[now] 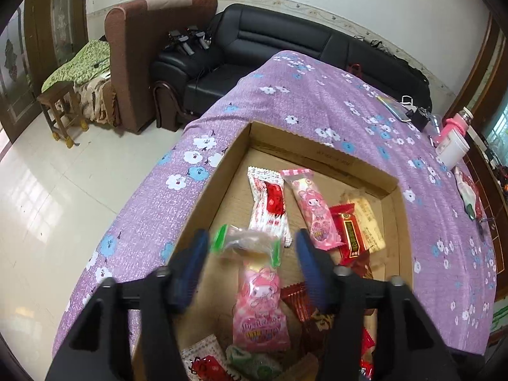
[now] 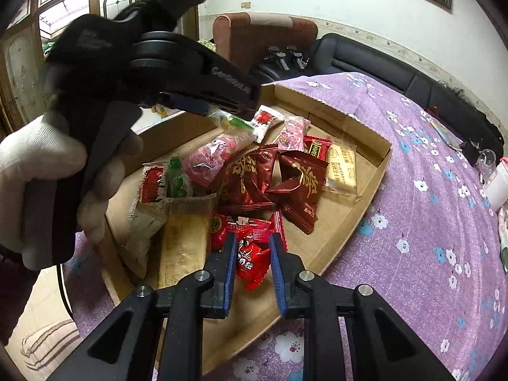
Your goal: Organize snacks
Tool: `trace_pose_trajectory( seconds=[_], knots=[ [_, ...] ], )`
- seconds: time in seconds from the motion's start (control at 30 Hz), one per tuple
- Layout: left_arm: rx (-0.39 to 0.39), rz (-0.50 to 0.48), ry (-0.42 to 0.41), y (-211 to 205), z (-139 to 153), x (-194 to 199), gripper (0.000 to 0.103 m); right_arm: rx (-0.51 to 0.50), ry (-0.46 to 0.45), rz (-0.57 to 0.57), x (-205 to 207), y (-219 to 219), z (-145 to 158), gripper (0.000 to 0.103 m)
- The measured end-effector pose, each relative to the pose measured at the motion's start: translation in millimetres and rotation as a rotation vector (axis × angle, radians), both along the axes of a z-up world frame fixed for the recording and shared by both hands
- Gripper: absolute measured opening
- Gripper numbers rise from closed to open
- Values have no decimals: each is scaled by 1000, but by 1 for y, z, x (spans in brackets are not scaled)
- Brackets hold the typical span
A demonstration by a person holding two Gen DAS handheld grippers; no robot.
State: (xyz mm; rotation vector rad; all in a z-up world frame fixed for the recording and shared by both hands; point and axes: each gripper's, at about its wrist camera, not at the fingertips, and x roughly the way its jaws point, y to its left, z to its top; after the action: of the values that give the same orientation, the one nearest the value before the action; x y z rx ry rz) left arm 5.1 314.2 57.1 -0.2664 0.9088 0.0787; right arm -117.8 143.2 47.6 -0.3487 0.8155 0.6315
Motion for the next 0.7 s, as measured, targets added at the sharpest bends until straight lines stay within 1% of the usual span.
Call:
trace_pose_trajectory(
  seconds=[0.03,0.1,0.13,0.17,0.2,0.23,0.33,0.47,0.53,0.6,0.63,0.7],
  knots=[
    [-7,5,-4,1,0,-1,69,0,-5,2,-1,0,0,27],
    [-8,8,-13,2,3,-3,69,3,-21,3,-4,0,2,40],
    [-12,10,-16,2,4,-5,71,12,-31,6,-6,-1,5,44],
    [-18,13,-18,2,6,-7,72,19,-38,6,-8,-2,7,51],
    [-27,19,-23,3,8,-11,76,27,-49,5,-11,-3,9,54],
    [-29,24,-26,2,10,-13,78,32,-57,3,-12,-4,11,55],
    [-8,45,-47,-2,20,-24,78,49,-76,-12,-19,-11,17,56],
    [59,87,-108,-14,37,-48,79,79,-86,-54,-23,-25,22,62],
    [106,118,-162,-23,48,-64,84,97,-88,-84,-23,-35,25,63],
    [171,157,-223,-34,59,-81,88,110,-93,-109,-25,-43,27,64],
    [212,185,-254,-39,65,-91,94,116,-96,-129,-25,-49,27,65],
    [256,228,-297,-48,74,-105,101,126,-100,-163,-26,-59,29,66]
  ],
)
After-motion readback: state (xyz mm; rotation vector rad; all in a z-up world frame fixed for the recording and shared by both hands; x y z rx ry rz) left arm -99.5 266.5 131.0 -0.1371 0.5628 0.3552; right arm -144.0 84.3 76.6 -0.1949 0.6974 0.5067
